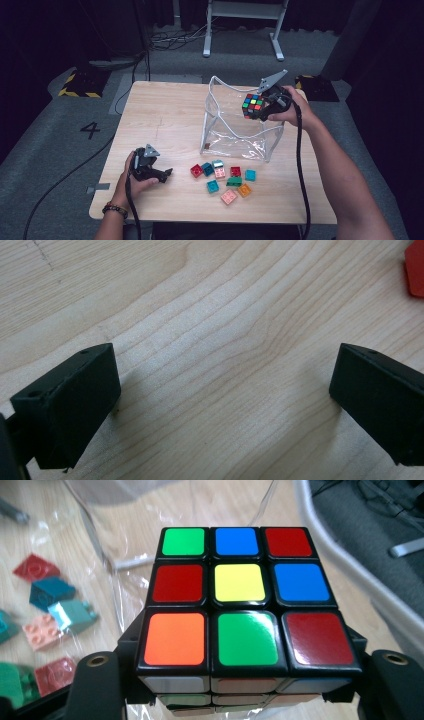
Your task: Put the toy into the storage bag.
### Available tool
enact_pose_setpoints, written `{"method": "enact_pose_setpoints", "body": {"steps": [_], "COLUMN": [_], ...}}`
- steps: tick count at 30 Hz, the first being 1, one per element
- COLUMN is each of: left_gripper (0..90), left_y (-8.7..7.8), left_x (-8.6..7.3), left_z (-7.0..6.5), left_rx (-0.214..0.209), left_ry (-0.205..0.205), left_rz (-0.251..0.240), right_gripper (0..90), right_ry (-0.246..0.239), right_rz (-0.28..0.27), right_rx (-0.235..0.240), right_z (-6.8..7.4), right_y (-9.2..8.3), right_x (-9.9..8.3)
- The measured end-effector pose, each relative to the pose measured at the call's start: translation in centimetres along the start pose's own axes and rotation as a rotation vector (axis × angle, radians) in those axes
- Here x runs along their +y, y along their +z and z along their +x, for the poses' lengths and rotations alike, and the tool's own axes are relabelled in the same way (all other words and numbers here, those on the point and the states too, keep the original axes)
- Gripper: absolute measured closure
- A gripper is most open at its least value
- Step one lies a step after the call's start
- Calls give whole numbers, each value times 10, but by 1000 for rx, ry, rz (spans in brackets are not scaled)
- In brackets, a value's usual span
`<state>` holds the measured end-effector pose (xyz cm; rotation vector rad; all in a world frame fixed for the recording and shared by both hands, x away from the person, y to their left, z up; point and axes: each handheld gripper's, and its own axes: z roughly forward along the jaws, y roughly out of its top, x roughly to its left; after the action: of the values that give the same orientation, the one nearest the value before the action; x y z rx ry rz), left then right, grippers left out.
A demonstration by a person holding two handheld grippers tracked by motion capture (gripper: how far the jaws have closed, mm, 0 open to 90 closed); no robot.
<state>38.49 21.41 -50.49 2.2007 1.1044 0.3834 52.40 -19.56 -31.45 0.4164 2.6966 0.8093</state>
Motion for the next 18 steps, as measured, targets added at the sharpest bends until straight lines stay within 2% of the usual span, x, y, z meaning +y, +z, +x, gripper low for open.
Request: {"method": "enact_pose_setpoints", "body": {"steps": [4, 5, 7, 12, 15, 16, 18], "left_gripper": [3, 3, 3, 3, 3, 3, 3], "left_y": [0, 0, 0, 0, 0, 0, 0], "left_x": [0, 0, 0, 0, 0, 0, 0], "left_z": [0, 0, 0, 0, 0, 0, 0], "left_rx": [0, 0, 0, 0, 2, 1, 2], "left_ry": [0, 0, 0, 0, 1, 1, 1], "left_rz": [0, 0, 0, 0, -1, -1, -1], "right_gripper": [338, 338, 338, 338, 338, 338, 338], "right_ry": [-5, -5, -5, -28, -60, -49, -72], "right_rz": [92, 92, 155, 202, 235, 246, 275], "right_rx": [7, 7, 20, 39, 44, 48, 45], "right_z": [-1, -1, -2, -3, -5, -5, -6], "right_y": [8, 8, 9, 7, 3, 2, 2], "right_x": [-1, -1, -3, -7, -10, -10, -10]}}
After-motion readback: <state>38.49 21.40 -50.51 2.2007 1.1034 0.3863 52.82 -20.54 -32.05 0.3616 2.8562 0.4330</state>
